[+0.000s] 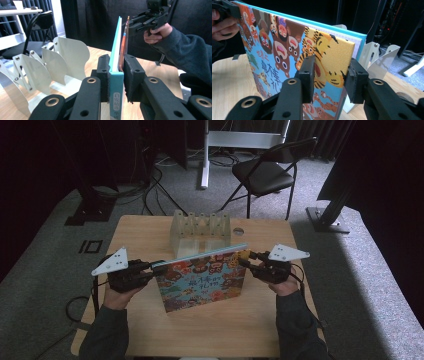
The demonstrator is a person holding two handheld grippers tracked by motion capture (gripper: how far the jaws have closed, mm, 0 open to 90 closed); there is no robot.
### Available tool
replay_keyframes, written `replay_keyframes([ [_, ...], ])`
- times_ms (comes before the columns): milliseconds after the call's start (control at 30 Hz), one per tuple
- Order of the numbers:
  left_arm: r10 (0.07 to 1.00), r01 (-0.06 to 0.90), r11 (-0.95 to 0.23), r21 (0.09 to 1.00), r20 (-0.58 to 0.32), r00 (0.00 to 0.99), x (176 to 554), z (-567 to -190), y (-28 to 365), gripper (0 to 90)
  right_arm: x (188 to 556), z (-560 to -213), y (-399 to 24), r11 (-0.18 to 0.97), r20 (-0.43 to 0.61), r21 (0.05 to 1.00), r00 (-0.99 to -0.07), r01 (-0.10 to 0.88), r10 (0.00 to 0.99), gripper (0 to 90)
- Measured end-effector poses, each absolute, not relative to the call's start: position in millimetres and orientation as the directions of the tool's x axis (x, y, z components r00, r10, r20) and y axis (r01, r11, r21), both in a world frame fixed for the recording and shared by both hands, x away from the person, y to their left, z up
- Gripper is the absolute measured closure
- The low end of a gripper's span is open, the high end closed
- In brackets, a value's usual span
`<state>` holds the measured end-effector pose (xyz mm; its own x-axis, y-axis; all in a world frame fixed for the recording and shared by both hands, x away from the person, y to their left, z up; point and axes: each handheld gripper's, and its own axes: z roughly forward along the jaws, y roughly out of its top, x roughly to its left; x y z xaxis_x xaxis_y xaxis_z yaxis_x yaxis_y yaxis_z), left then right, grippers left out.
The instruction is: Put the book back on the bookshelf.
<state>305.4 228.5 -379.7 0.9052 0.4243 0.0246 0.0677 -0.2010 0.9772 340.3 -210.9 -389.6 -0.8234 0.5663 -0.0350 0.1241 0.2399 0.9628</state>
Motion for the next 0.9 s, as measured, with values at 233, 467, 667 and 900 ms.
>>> replay_keyframes([
  [233,0.431,0.026,-0.224,0.974,0.076,0.899,299,-376,225,78.3,343,-391,-209,0.219,-0.02,0.967,-0.814,0.132,0.58,61.3],
  [467,0.42,0.019,-0.212,0.977,0.074,0.904,294,-382,228,79.5,345,-392,-209,0.213,-0.018,0.967,-0.8,0.138,0.6,57.8],
  [667,0.404,0.002,-0.202,0.979,0.082,0.911,289,-384,227,78.8,347,-395,-215,0.193,0.012,0.969,-0.805,0.156,0.593,55.9],
  [900,0.395,0.028,-0.18,0.983,0.046,0.918,292,-389,219,72.2,347,-397,-218,0.187,0.017,0.969,-0.802,0.16,0.597,55.5],
])
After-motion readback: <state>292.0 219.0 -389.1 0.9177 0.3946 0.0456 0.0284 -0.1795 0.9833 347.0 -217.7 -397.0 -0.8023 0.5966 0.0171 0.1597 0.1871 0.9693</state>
